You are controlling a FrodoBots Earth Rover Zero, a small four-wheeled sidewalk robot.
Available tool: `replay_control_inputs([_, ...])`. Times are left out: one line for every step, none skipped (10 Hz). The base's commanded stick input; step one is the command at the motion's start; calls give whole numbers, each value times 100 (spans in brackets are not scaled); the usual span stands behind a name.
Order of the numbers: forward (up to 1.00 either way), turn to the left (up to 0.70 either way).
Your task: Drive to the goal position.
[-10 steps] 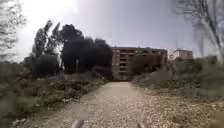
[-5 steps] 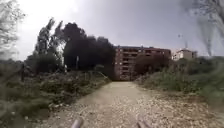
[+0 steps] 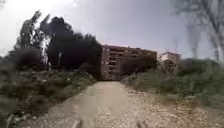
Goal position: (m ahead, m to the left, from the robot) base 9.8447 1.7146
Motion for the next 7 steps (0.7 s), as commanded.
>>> replay_control_inputs([85, 0])
replay_control_inputs([85, 0])
replay_control_inputs([85, 0])
replay_control_inputs([85, 0])
replay_control_inputs([85, 0])
replay_control_inputs([85, 0])
replay_control_inputs([85, -2])
